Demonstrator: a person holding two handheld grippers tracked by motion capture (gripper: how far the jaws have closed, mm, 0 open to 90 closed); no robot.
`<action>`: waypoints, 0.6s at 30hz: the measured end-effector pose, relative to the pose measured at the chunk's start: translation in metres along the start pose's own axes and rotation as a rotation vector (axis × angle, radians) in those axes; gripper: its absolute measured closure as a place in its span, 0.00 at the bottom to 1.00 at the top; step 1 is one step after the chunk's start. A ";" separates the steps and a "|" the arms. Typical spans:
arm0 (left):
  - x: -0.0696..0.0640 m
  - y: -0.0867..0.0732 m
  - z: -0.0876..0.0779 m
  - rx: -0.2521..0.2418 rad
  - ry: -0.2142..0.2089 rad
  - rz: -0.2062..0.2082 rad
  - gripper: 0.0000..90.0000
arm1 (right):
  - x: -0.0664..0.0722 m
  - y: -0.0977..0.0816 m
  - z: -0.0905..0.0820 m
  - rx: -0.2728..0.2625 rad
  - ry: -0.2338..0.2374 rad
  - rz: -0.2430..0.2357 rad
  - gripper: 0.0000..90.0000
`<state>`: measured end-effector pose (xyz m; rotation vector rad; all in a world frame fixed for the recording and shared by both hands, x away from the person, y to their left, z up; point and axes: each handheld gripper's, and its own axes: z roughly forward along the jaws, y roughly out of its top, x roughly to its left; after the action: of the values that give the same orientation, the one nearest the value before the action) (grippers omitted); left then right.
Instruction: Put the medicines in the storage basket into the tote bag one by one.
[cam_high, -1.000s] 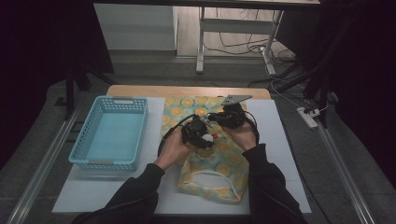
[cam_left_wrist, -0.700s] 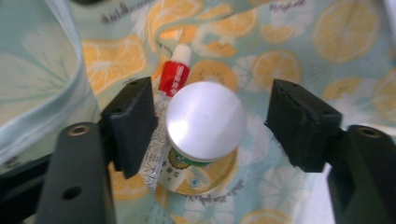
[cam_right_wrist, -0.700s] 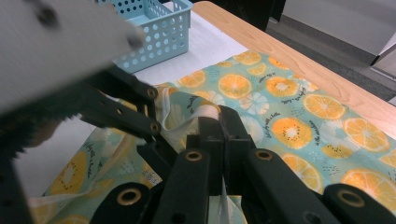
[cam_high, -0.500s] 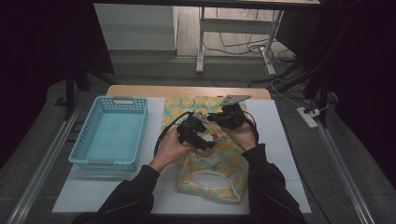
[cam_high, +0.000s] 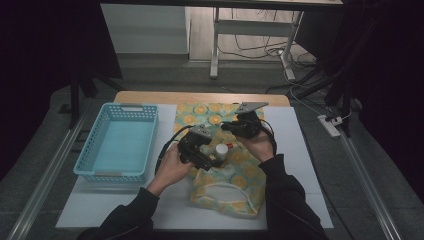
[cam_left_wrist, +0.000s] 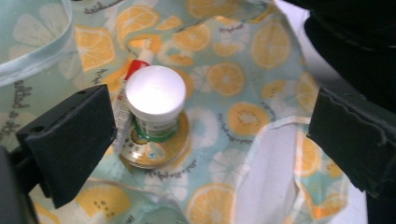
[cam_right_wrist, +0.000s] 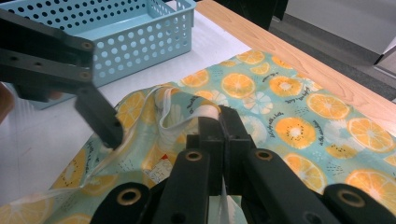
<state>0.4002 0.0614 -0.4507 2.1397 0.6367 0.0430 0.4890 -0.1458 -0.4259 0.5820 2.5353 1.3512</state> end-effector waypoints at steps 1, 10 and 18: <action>-0.001 -0.002 -0.001 0.000 -0.004 0.004 0.00 | 0.000 0.000 0.000 0.001 0.002 0.000 1.00; -0.016 -0.012 -0.004 0.010 0.006 0.048 0.01 | 0.003 0.000 0.001 0.004 0.006 -0.005 1.00; -0.028 -0.019 -0.005 -0.013 0.016 0.055 0.00 | 0.005 0.000 0.003 0.011 0.011 -0.006 1.00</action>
<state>0.3668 0.0615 -0.4566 2.1466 0.5848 0.0941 0.4854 -0.1419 -0.4277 0.5704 2.5524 1.3433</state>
